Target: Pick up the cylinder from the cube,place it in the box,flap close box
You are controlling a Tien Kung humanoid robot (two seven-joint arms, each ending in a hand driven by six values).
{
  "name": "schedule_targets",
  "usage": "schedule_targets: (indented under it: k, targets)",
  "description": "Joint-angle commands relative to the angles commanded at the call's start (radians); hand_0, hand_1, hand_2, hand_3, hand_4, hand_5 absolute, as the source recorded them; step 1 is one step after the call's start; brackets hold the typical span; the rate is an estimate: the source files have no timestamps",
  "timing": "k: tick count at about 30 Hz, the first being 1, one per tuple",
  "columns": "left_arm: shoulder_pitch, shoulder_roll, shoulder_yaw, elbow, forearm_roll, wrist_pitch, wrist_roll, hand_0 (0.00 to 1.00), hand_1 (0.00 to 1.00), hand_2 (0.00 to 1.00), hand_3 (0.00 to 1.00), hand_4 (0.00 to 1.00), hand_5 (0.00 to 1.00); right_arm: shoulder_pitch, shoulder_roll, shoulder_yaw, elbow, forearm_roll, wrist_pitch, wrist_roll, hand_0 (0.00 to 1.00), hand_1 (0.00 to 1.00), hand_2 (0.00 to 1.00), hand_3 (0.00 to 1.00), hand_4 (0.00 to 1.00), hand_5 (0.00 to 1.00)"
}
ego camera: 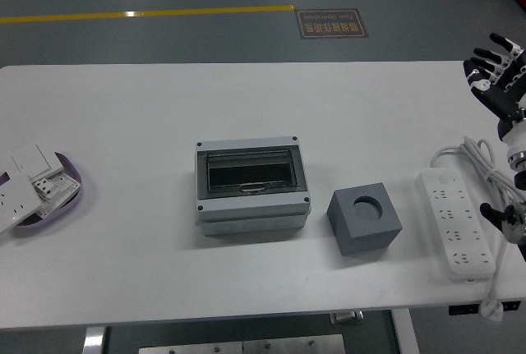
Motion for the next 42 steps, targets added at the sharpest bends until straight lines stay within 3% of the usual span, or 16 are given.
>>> schedule_targets:
  k: [15,24,25,42]
  targets:
    - [-0.013,0.002,-0.018,-0.005,0.025,-0.003,-0.009,0.597,0.623,0.616,0.637,0.692,0.229,-0.035,0.002,0.023,0.076,0.001,0.002,0.010,0.732,0.672,0.676,0.750,0.727,0.009]
    - [-0.025,0.003,-0.023,-0.005,0.030,-0.003,-0.006,0.596,0.623,0.616,0.637,0.691,0.228,-0.038,0.001,0.049,0.082,0.001,0.000,0.008,0.730,0.664,0.665,0.716,0.731,0.018]
    - [-0.025,0.003,-0.023,-0.005,0.031,-0.003,-0.006,0.597,0.622,0.616,0.636,0.691,0.228,-0.039,0.002,0.053,0.083,0.001,-0.001,0.008,0.733,0.656,0.645,0.657,0.734,0.034]
    - [-0.040,0.015,-0.022,-0.006,0.033,-0.004,-0.007,0.597,0.622,0.616,0.637,0.690,0.226,-0.068,0.002,0.112,0.084,-0.013,0.001,-0.006,0.732,0.643,0.629,0.640,0.739,0.066]
